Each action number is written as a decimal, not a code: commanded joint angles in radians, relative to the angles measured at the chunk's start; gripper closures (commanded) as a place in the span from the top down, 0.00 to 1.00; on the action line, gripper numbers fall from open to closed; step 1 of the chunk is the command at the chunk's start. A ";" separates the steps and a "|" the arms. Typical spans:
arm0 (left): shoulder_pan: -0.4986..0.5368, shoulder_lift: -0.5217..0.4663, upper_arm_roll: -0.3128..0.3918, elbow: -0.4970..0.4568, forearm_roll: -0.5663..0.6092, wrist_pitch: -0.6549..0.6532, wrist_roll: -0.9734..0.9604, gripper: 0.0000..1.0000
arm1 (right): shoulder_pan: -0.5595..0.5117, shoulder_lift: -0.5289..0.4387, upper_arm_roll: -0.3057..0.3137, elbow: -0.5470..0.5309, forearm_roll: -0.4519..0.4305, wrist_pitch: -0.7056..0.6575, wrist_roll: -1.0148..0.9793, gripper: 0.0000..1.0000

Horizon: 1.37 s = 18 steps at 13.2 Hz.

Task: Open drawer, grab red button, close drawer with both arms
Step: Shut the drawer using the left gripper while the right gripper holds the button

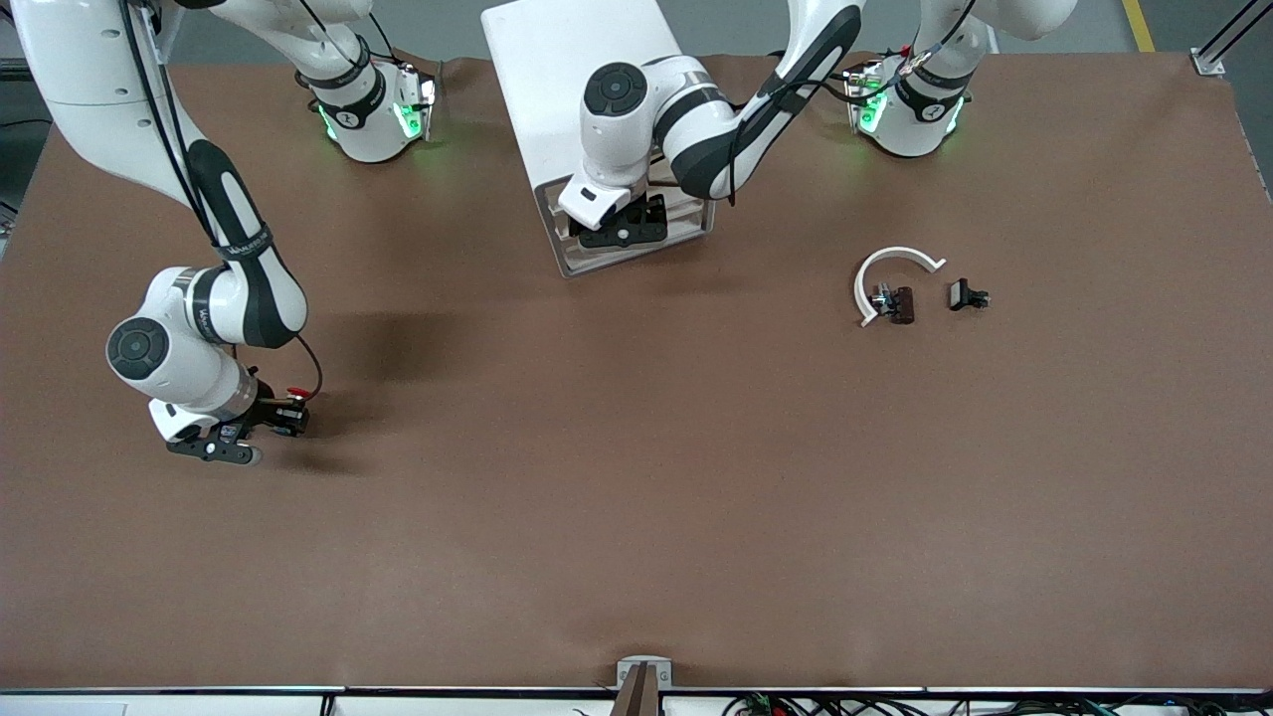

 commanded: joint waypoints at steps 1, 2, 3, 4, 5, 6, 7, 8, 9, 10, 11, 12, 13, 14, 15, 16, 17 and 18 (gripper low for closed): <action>-0.030 0.004 -0.007 0.025 -0.010 -0.022 -0.012 1.00 | -0.013 0.031 0.015 0.032 -0.021 0.001 -0.004 0.00; -0.030 0.004 -0.007 0.025 -0.010 -0.022 -0.010 1.00 | -0.012 0.039 0.015 0.033 -0.023 0.001 -0.004 0.00; -0.025 0.004 -0.005 0.023 -0.010 -0.022 -0.005 1.00 | -0.009 0.044 0.015 0.035 -0.023 0.001 -0.004 0.00; -0.019 0.007 -0.004 0.025 -0.010 -0.022 0.004 1.00 | -0.007 0.045 0.015 0.035 -0.023 0.001 -0.004 0.00; -0.016 0.017 0.002 0.034 -0.009 -0.022 0.007 1.00 | -0.006 0.045 0.015 0.035 -0.023 0.001 -0.004 0.00; 0.005 0.036 0.007 0.055 -0.006 -0.022 0.010 1.00 | -0.006 0.048 0.015 0.035 -0.023 0.001 -0.004 0.00; 0.039 0.062 0.007 0.087 -0.003 -0.022 0.027 1.00 | -0.006 0.051 0.017 0.033 -0.023 0.001 -0.004 0.00; 0.060 0.083 0.007 0.115 -0.003 -0.022 0.044 1.00 | -0.004 0.053 0.017 0.033 -0.023 0.001 -0.004 0.00; 0.089 0.099 0.007 0.139 -0.001 -0.022 0.063 1.00 | -0.006 0.053 0.017 0.033 -0.023 0.001 -0.004 0.00; 0.122 0.105 0.007 0.155 0.000 -0.022 0.088 1.00 | -0.006 0.053 0.017 0.033 -0.024 0.000 -0.004 0.30; 0.155 0.105 0.007 0.161 0.000 -0.022 0.123 1.00 | -0.006 0.053 0.017 0.035 -0.024 0.001 -0.004 0.76; 0.186 0.102 0.007 0.163 0.000 -0.022 0.161 1.00 | -0.006 0.053 0.017 0.035 -0.024 0.001 -0.002 1.00; 0.214 0.099 0.007 0.163 0.000 -0.025 0.191 1.00 | -0.006 0.052 0.017 0.035 -0.024 0.000 -0.004 1.00; 0.238 0.093 0.007 0.164 0.003 -0.054 0.220 1.00 | -0.006 0.050 0.017 0.039 -0.024 -0.005 -0.004 1.00; 0.264 0.085 0.007 0.164 0.005 -0.084 0.258 1.00 | -0.006 0.048 0.017 0.049 -0.024 -0.015 -0.004 1.00; 0.315 0.059 0.005 0.164 0.005 -0.115 0.316 1.00 | -0.006 0.042 0.017 0.055 -0.024 -0.016 -0.007 1.00; 0.352 0.044 0.004 0.164 0.005 -0.143 0.362 1.00 | -0.007 0.032 0.017 0.058 -0.024 -0.023 -0.031 1.00; 0.390 0.019 0.004 0.164 0.005 -0.175 0.411 1.00 | -0.010 0.018 0.017 0.061 -0.024 -0.040 -0.056 1.00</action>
